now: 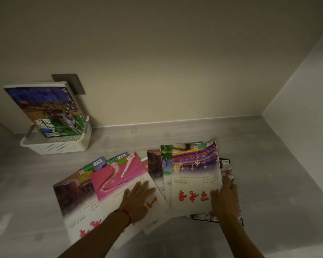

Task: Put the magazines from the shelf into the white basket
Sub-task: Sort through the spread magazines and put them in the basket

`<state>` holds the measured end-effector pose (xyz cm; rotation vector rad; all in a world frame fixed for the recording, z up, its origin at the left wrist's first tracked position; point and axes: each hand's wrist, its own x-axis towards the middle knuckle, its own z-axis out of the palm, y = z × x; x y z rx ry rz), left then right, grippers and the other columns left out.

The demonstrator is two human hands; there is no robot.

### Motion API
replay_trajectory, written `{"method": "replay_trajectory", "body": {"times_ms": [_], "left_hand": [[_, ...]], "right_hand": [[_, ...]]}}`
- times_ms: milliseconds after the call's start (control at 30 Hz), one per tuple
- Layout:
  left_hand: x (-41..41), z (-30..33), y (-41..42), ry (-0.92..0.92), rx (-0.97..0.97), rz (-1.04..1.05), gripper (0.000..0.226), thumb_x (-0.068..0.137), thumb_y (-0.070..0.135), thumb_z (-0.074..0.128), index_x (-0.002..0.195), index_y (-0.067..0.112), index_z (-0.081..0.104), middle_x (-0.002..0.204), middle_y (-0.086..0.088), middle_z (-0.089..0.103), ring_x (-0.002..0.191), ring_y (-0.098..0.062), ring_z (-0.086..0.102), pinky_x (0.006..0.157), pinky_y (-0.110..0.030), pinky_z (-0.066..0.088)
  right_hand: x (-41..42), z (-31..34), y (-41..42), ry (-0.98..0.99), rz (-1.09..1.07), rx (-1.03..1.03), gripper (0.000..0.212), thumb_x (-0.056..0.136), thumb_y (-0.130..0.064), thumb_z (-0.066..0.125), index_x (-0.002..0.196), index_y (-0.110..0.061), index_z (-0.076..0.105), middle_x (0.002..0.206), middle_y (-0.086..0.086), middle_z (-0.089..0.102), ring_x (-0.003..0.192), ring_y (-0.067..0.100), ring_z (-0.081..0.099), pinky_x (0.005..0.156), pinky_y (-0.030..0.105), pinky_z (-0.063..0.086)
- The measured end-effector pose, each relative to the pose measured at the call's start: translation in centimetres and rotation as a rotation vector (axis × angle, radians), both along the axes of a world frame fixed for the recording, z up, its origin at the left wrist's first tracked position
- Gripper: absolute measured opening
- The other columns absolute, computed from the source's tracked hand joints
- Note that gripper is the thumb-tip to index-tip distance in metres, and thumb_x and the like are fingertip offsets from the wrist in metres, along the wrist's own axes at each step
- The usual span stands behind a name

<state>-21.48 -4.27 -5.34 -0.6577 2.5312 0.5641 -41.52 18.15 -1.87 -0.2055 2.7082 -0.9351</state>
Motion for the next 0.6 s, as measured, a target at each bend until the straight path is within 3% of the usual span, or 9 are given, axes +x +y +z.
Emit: {"method": "replay_trajectory", "body": {"times_ms": [67, 167, 233, 300, 367, 467, 533, 600], "left_hand": [[-0.8, 1.9, -0.3, 0.032, 0.004, 0.005, 0.074, 0.095, 0.025, 0.051, 0.157, 0.032, 0.010, 0.168, 0.002, -0.005, 0.155, -0.023, -0.004, 0.125, -0.049, 0.010], [-2.7, 6.6, 0.0, 0.345, -0.016, 0.062, 0.070, 0.092, 0.019, 0.055, 0.155, 0.027, 0.026, 0.165, -0.001, 0.021, 0.152, -0.026, 0.020, 0.124, -0.037, 0.023], [-4.2, 10.3, 0.5, 0.630, -0.066, 0.067, 0.064, 0.090, 0.014, 0.059, 0.150, 0.022, 0.038, 0.157, -0.007, 0.037, 0.144, -0.029, 0.035, 0.119, -0.032, 0.028], [-5.7, 13.7, 0.7, 0.804, -0.124, 0.049, 0.062, 0.090, 0.017, 0.061, 0.148, 0.021, 0.041, 0.156, -0.010, 0.039, 0.143, -0.030, 0.037, 0.119, -0.036, 0.030], [-6.7, 16.3, 0.7, 0.836, -0.165, -0.010, 0.067, 0.091, 0.028, 0.061, 0.152, 0.024, 0.033, 0.161, -0.009, 0.029, 0.148, -0.030, 0.027, 0.122, -0.041, 0.024], [-7.0, 17.9, 0.1, 0.715, -0.216, -0.128, 0.078, 0.090, 0.044, 0.060, 0.155, 0.031, 0.020, 0.162, -0.008, 0.028, 0.148, -0.032, 0.024, 0.123, -0.050, 0.020], [-6.1, 18.0, -1.0, 0.727, -0.099, -0.087, 0.065, 0.093, 0.036, 0.058, 0.150, 0.041, 0.026, 0.144, -0.007, 0.054, 0.132, -0.031, 0.049, 0.112, -0.046, 0.038], [-4.2, 17.6, -2.9, 0.853, 0.055, 0.060, 0.048, 0.096, 0.022, 0.055, 0.138, 0.044, 0.046, 0.115, -0.003, 0.072, 0.106, -0.028, 0.066, 0.089, -0.033, 0.052]], "right_hand": [[-0.6, 2.1, 0.5, 0.063, 0.072, -0.077, 0.030, 0.094, -0.006, 0.051, 0.119, -0.022, 0.046, 0.104, 0.011, 0.067, 0.081, 0.023, 0.068, 0.069, 0.046, 0.061], [-2.9, 6.3, 1.1, 0.218, 0.203, -0.027, 0.027, 0.095, -0.013, 0.053, 0.111, -0.035, 0.056, 0.074, -0.007, 0.069, 0.056, 0.007, 0.067, 0.051, 0.034, 0.060], [-4.5, 9.9, 0.8, 0.322, 0.332, 0.008, 0.027, 0.092, -0.013, 0.058, 0.107, -0.035, 0.065, 0.070, -0.016, 0.066, 0.053, -0.002, 0.063, 0.046, 0.018, 0.051], [-5.5, 13.7, -0.3, 0.355, 0.562, 0.053, 0.024, 0.089, -0.012, 0.065, 0.103, -0.031, 0.072, 0.077, -0.015, 0.069, 0.061, -0.007, 0.060, 0.052, 0.008, 0.041], [-5.4, 17.2, -2.2, 0.369, 0.775, 0.060, 0.017, 0.088, -0.014, 0.068, 0.099, -0.025, 0.075, 0.087, -0.009, 0.073, 0.069, -0.006, 0.060, 0.060, 0.008, 0.042], [-3.4, 21.1, -6.3, 0.440, 1.026, -0.027, 0.011, 0.085, -0.015, 0.073, 0.092, -0.023, 0.075, 0.088, -0.005, 0.075, 0.074, 0.002, 0.065, 0.068, 0.021, 0.053], [-1.4, 22.1, -9.4, 0.517, 1.121, -0.120, 0.012, 0.081, -0.015, 0.076, 0.092, -0.019, 0.075, 0.087, -0.005, 0.074, 0.075, 0.007, 0.066, 0.072, 0.028, 0.055], [-0.1, 22.2, -11.9, 0.560, 1.043, -0.226, 0.018, 0.083, -0.021, 0.076, 0.099, -0.023, 0.069, 0.093, -0.009, 0.071, 0.080, 0.005, 0.064, 0.074, 0.029, 0.055]]}}
